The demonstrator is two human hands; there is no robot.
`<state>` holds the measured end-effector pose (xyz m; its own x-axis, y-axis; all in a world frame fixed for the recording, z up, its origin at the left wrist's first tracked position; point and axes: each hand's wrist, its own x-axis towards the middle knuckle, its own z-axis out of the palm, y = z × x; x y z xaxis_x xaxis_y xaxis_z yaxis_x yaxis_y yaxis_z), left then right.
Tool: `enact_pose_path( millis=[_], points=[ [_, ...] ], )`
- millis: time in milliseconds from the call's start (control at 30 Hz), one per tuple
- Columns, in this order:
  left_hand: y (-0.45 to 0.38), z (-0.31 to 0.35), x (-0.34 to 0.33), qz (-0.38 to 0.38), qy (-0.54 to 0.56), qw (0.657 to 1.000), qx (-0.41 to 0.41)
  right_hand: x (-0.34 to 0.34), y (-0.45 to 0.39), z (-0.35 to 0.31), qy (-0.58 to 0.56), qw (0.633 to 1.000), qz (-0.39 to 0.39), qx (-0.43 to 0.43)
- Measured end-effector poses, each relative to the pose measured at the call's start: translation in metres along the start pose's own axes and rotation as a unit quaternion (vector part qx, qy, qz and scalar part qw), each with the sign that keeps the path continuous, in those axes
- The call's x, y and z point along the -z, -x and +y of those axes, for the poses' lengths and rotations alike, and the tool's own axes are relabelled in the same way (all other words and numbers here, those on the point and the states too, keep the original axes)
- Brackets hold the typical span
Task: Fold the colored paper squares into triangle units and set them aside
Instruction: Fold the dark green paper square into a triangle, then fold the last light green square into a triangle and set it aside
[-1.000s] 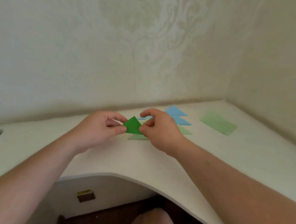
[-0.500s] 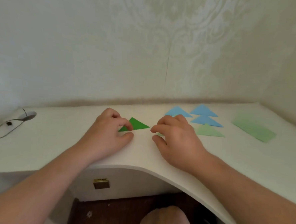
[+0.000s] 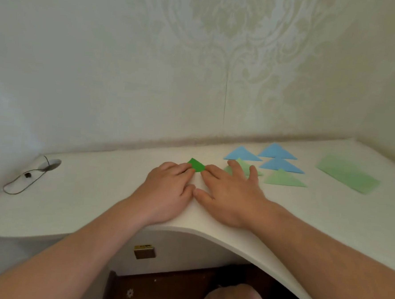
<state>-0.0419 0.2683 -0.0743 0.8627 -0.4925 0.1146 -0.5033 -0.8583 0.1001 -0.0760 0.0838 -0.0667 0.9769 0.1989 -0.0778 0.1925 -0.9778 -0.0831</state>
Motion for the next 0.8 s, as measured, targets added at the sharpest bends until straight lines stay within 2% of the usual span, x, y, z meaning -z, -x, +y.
enact_pose_path(
  millis=[100, 200, 333, 433, 533, 600, 667, 800],
  points=[
    [-0.033, 0.004, -0.001, -0.030, -0.016, 0.999, 0.009, 0.002, -0.014, 0.011, -0.001, 0.999, 0.010, -0.036],
    [-0.059, 0.010, -0.002, -0.030, -0.025, 0.999, 0.019, 0.006, -0.031, 0.028, 0.002, 0.998, 0.020, -0.055],
    [-0.065, 0.011, -0.005, 0.002, -0.045, 0.998, 0.038, 0.007, -0.042, 0.048, 0.015, 0.999, 0.018, -0.035],
    [-0.061, 0.010, -0.007, 0.003, -0.042, 0.998, 0.040, 0.008, -0.039, 0.051, -0.017, 0.999, 0.022, -0.022],
    [-0.061, 0.007, -0.009, 0.010, 0.006, 0.999, 0.048, 0.020, -0.030, 0.072, -0.101, 0.986, 0.130, -0.033],
    [-0.064, 0.003, -0.009, 0.032, 0.048, 0.997, 0.052, 0.028, -0.017, 0.110, -0.157, 0.961, 0.214, -0.076],
    [-0.066, 0.000, -0.008, 0.045, 0.084, 0.993, 0.066, 0.037, 0.004, 0.157, -0.168, 0.945, 0.249, -0.133],
    [-0.075, 0.015, -0.006, 0.121, 0.127, 0.983, 0.052, 0.045, 0.057, 0.237, -0.133, 0.934, 0.200, -0.265]
  ],
)
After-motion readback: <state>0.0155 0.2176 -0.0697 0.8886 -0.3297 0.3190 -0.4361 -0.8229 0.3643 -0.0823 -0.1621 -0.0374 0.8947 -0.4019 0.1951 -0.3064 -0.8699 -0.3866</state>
